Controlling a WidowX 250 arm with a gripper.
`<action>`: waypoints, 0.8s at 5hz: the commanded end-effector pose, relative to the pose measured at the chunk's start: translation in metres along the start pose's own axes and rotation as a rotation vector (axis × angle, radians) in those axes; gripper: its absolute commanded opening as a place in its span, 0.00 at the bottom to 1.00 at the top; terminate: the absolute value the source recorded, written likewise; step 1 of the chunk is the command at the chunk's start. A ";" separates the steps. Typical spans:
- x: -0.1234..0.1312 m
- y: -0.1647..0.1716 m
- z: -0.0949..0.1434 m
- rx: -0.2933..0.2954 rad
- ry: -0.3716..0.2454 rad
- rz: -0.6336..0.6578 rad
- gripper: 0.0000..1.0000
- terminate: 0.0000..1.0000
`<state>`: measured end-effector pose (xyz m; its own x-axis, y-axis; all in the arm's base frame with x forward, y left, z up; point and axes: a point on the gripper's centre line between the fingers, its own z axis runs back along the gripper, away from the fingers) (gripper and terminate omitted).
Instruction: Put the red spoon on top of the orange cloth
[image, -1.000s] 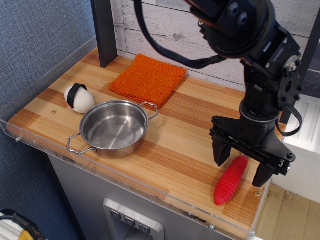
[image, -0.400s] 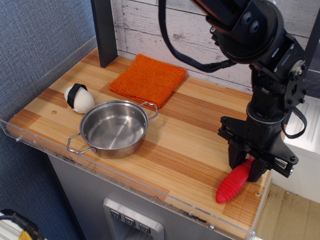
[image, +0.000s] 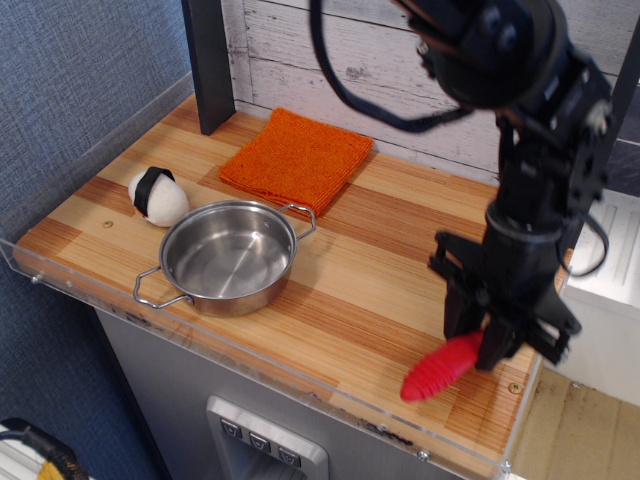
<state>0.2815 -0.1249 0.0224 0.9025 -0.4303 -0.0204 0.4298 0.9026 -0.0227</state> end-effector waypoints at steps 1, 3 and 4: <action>0.003 0.062 0.087 0.078 -0.120 -0.010 0.00 0.00; -0.006 0.165 0.084 0.136 -0.045 0.081 0.00 0.00; -0.023 0.205 0.070 0.135 -0.020 0.211 0.00 0.00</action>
<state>0.3516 0.0712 0.0671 0.9729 -0.2272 -0.0435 0.2302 0.9692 0.0880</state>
